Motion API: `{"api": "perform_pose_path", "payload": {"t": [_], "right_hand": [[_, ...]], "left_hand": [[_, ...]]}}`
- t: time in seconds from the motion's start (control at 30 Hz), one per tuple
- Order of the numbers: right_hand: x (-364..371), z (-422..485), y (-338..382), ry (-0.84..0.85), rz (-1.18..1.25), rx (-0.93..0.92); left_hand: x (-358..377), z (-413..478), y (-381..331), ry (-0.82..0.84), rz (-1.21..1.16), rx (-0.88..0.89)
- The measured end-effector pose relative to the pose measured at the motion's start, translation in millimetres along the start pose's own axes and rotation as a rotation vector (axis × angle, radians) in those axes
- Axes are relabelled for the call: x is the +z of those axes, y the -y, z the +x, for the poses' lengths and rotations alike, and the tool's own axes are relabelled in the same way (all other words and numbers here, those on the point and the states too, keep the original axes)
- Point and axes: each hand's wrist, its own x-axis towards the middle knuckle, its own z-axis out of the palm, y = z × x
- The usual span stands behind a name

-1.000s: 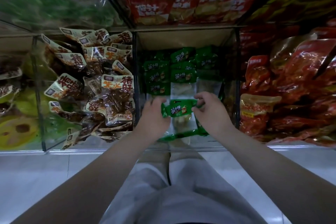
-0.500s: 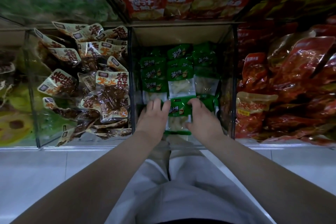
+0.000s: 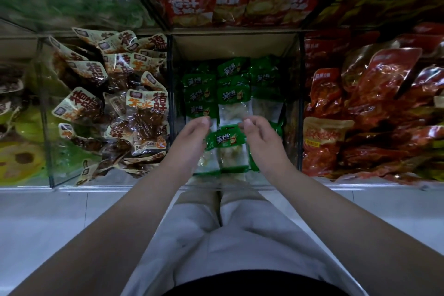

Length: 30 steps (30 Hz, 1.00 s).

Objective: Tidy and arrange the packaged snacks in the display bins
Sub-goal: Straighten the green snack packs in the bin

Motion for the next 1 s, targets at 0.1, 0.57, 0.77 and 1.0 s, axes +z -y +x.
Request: {"api": "perform_pose_path", "payload": {"t": [0.1, 0.57, 0.77, 1.0], "right_hand": [[5, -5, 12, 0.021, 0.121, 0.024], [24, -38, 100, 0.164, 0.365, -0.104], [38, -52, 144, 0.192, 0.427, -0.209], [50, -65, 191, 0.188, 0.426, -0.364]], "left_hand": [[2, -11, -10, 0.081, -0.082, 0.009], [-40, -57, -78, 0.195, -0.25, 0.195], [-69, -75, -109, 0.208, -0.335, 0.284], [-95, -100, -149, 0.266, -0.316, 0.434]]}}
